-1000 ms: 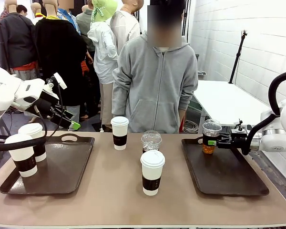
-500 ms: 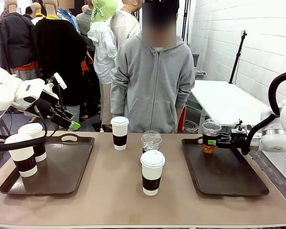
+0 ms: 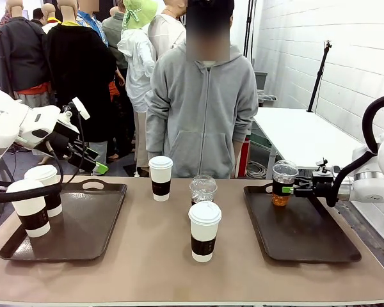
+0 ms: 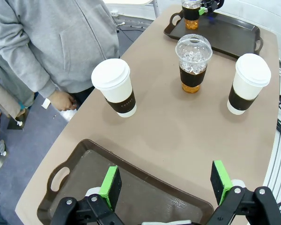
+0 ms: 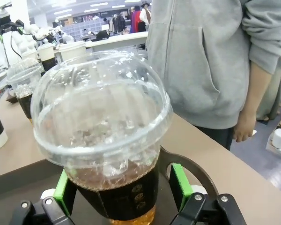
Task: Distribute the coffee onto the tray.
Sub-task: Pick up one iced Americano and place it on the right Handle tray.
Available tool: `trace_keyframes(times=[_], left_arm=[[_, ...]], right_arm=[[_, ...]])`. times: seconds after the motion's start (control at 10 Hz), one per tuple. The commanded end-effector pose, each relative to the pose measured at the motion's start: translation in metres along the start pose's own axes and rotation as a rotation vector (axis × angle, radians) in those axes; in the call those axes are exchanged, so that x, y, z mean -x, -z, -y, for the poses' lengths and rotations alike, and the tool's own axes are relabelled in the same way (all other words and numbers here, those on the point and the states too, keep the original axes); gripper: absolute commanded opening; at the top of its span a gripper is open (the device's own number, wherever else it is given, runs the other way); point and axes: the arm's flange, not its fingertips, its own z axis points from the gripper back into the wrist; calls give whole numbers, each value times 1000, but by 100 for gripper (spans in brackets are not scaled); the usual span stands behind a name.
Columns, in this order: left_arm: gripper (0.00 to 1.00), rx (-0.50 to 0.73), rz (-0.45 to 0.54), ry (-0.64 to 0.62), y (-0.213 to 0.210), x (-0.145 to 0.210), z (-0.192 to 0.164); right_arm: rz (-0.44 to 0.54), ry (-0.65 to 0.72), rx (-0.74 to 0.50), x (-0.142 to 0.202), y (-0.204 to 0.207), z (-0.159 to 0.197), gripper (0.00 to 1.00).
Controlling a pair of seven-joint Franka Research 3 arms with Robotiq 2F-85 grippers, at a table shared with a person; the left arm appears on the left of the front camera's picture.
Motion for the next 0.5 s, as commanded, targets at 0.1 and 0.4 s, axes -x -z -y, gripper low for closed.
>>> trace_keyframes(times=[0.1,0.4], left_arm=[[100,9,23,18,2,3,-4],[100,9,23,18,2,3,-4]], right_arm=[[-1,48,63,1,-17,-10,100],[16,60,101,1,-42,-9,100]])
